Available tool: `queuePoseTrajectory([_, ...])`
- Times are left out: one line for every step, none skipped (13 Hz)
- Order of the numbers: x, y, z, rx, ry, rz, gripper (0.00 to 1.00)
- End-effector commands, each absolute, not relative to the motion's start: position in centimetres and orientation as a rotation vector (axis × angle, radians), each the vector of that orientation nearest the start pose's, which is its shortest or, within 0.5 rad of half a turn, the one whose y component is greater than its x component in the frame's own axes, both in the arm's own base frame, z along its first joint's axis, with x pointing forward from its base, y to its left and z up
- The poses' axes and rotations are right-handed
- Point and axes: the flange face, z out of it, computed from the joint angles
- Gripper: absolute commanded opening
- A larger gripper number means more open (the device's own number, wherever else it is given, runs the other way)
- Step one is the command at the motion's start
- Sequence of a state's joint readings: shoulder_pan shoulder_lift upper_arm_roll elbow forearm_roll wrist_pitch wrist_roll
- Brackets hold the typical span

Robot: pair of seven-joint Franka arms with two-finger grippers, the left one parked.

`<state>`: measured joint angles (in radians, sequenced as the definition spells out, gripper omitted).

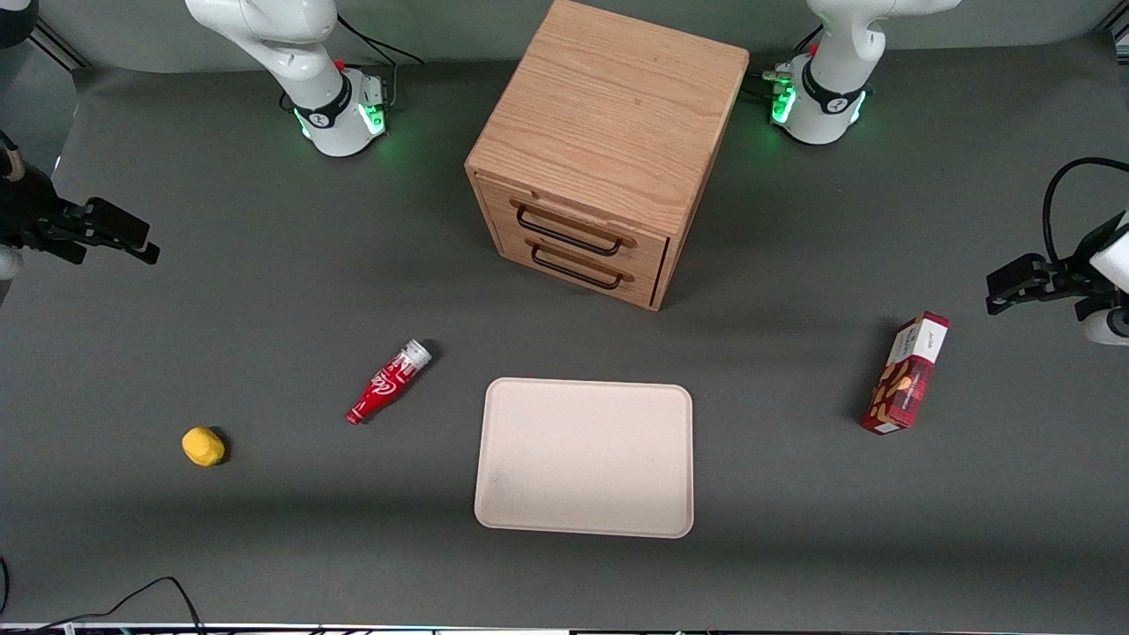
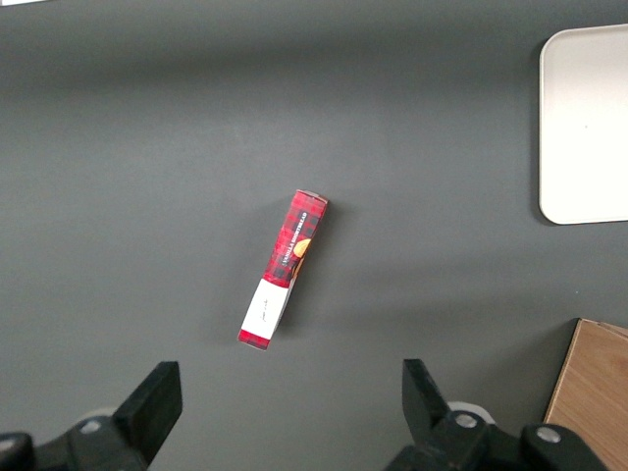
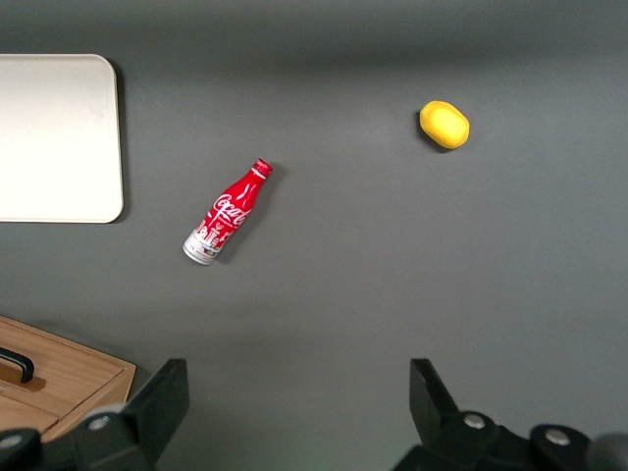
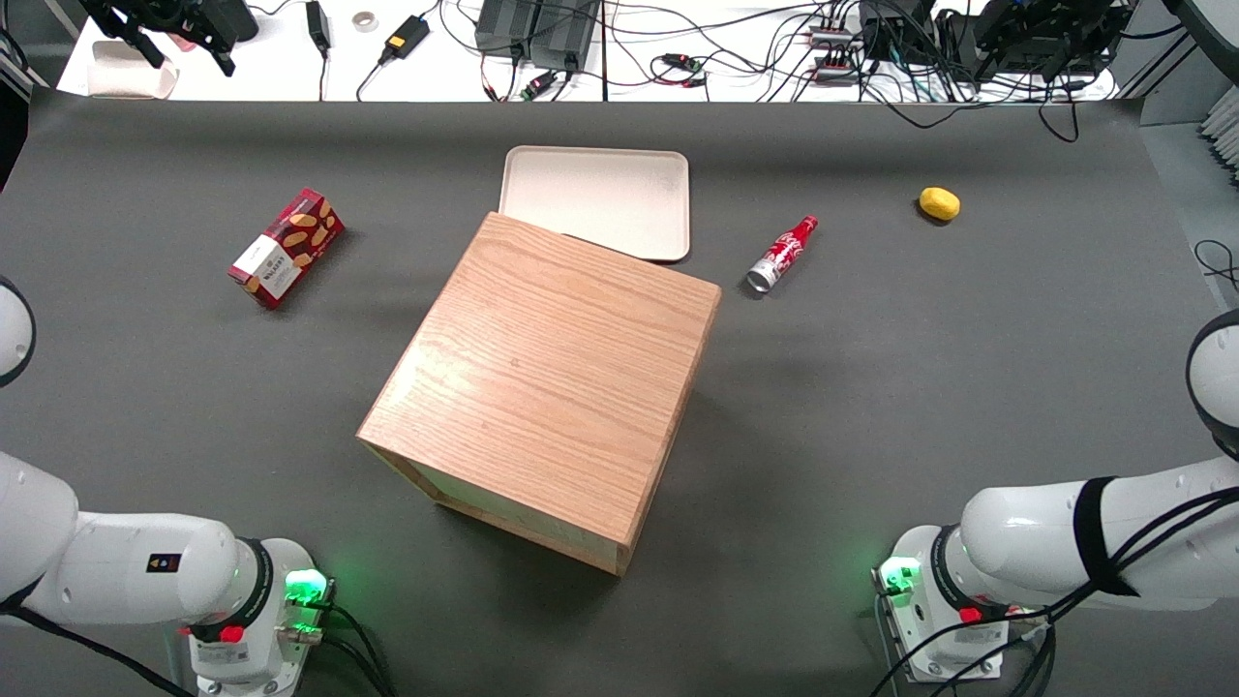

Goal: Open upper drawer
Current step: 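Move the right gripper toward the upper drawer's black handle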

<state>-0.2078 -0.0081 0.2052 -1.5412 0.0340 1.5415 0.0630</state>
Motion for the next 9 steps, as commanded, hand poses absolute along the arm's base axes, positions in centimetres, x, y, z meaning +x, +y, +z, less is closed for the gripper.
queuePoseTrajectory([54.8, 0.1, 64.0, -3.124, 0.124, 0.011, 1.0])
queuePoseTrajectory([54.9, 0.4, 64.0, -3.122, 0.119, 0.011, 1.0])
queuePoseTrajectory([55.1, 0.8, 64.0, -3.119, 0.097, 0.002, 1.0])
queuePoseTrajectory([55.4, 2.0, 63.7, -3.108, 0.058, 0.009, 1.0])
queuePoseTrajectory([55.6, 5.6, 63.4, -3.104, -0.025, 0.018, 1.0])
queuePoseTrajectory([55.8, 8.7, 63.4, -3.093, -0.138, 0.014, 1.0])
queuePoseTrajectory([56.2, 12.0, 63.0, -3.069, -0.245, 0.022, 1.0])
queuePoseTrajectory([56.1, 16.0, 62.5, -3.021, -0.387, 0.041, 1.0])
queuePoseTrajectory([56.1, 19.4, 62.2, -2.973, -0.526, 0.045, 1.0])
